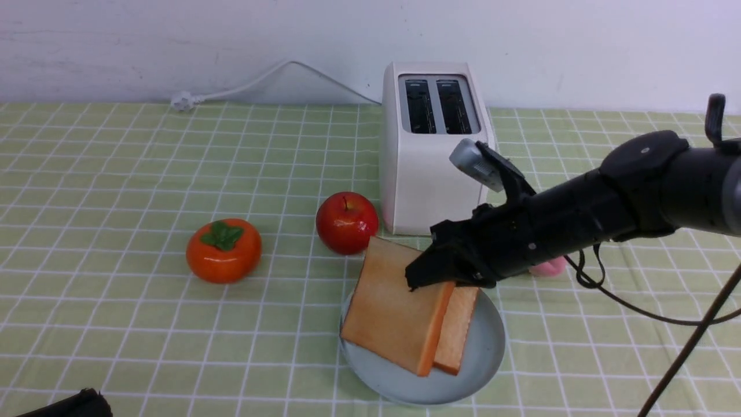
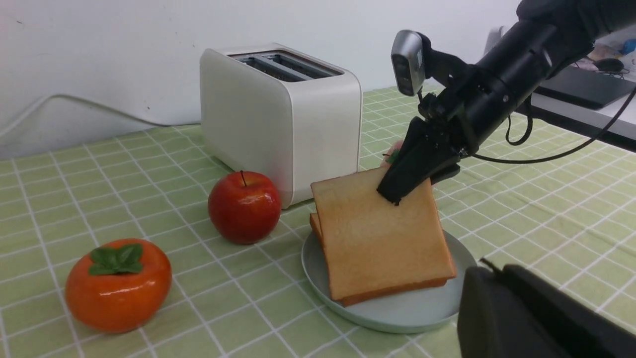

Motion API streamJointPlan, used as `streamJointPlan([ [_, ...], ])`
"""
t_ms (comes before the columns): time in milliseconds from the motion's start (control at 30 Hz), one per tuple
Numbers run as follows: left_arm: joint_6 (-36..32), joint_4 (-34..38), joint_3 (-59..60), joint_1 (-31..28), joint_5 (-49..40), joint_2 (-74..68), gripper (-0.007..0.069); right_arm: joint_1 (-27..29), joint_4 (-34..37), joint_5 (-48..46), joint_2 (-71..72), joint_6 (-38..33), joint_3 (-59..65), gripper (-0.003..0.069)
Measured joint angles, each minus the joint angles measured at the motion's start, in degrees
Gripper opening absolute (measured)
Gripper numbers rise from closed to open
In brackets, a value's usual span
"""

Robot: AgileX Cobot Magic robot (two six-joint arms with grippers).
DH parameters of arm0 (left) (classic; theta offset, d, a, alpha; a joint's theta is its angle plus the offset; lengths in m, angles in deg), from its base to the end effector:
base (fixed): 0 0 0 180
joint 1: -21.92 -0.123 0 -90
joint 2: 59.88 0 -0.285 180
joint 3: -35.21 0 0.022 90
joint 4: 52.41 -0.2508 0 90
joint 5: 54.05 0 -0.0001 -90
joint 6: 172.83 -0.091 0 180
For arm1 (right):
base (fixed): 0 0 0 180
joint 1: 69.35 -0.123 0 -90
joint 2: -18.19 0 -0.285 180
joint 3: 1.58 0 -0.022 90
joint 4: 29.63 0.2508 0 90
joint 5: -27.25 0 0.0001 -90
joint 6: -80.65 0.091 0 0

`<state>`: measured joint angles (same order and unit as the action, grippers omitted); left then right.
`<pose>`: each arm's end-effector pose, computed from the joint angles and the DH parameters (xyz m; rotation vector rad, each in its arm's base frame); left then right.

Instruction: Take toasted bread from bread machine on green coffee tablecloth place on plate.

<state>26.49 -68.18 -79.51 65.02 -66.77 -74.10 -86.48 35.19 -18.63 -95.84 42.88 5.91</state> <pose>0.0454 -0.0350 0.2575 0.5026 1.5537 -0.5866 0.3464 0.1687 0.2141 -0.2709 2.5505 1.1382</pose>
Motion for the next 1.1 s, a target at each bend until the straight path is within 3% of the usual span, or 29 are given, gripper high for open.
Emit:
streamJointPlan([
  [167, 0.1, 0.0, 0.0, 0.0, 0.0, 0.0, 0.0005, 1.1, -9.3, -0.3, 0.1, 8.6, -1.6, 0.0479],
  [267, 0.1, 0.0, 0.0, 0.0, 0.0, 0.0, 0.0005, 2.5, -16.6, -1.3, 1.9, 16.1, -3.8, 0.0538],
  [333, 0.1, 0.0, 0.0, 0.0, 0.0, 0.0, 0.0005, 3.6, -22.9, -3.3, 4.9, 21.4, -6.1, 0.0530],
  [467, 0.1, 0.1, 0.0, 0.0, 0.0, 0.0, 0.0008, 4.5, -35.5, -10.4, 14.0, 27.6, -10.5, 0.0428],
  [500, 0.1, 0.1, 0.0, 0.0, 0.0, 0.0, 0.0008, 4.5, -35.5, -10.4, 14.6, 27.8, -10.5, 0.0419],
  [633, 0.1, 0.2, 0.0, 0.0, 0.0, 0.0, 0.0017, 4.5, -45.4, -19.8, 31.7, 32.0, -9.0, 0.0177],
  [767, 0.1, 0.2, 0.0, 0.0, 0.0, 0.0, 0.0017, 4.5, -47.9, -21.3, 46.7, 34.1, -0.7, 0.0006],
  [933, 0.1, 0.2, 0.0, 0.0, 0.0, 0.0, 0.0017, 4.5, -49.9, -19.0, 70.7, 38.6, 14.8, -0.0005],
  [1100, 0.1, 0.2, 0.0, 0.0, 0.0, 0.0, 0.0019, 4.5, -53.4, -13.3, 85.7, 39.6, 26.1, 0.0000],
])
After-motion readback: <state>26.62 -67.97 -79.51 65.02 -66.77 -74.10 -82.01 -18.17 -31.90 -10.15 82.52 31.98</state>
